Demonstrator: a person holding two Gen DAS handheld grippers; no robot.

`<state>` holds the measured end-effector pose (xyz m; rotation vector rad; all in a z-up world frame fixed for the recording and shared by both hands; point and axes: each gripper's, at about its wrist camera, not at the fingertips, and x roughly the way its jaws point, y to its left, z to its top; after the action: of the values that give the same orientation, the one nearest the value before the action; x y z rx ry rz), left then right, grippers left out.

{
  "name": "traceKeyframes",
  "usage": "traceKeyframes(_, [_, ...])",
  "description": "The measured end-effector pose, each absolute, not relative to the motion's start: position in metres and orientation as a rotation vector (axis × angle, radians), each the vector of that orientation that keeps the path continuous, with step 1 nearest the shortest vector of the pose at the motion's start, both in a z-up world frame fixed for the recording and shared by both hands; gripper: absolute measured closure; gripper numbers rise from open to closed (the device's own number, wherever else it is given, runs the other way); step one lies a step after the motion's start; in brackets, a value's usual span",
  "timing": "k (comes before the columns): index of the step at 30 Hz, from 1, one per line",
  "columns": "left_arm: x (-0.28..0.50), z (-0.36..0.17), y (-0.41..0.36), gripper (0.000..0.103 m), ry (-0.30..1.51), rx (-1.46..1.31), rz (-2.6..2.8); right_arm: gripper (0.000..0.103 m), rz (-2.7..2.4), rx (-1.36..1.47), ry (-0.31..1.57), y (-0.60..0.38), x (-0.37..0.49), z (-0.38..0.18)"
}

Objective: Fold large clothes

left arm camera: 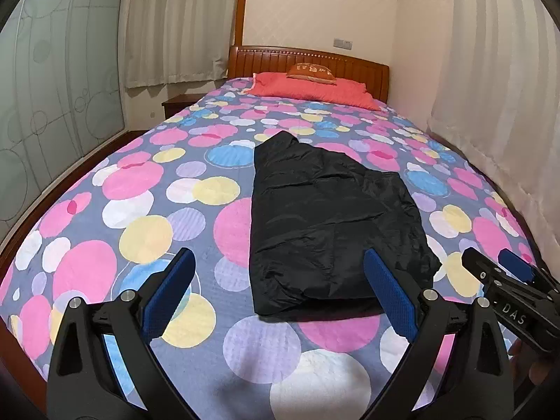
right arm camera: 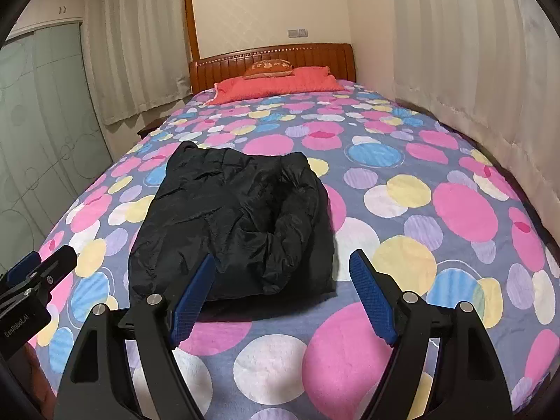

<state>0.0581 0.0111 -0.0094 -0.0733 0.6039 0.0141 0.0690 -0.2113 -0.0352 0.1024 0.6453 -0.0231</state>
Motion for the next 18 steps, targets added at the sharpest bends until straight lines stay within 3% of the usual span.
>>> traceKeyframes(18, [0.044, -0.001, 0.001, 0.006, 0.585, -0.067, 0.009, 0.025, -0.011, 0.098, 0.616, -0.206, 0.055, -0.025])
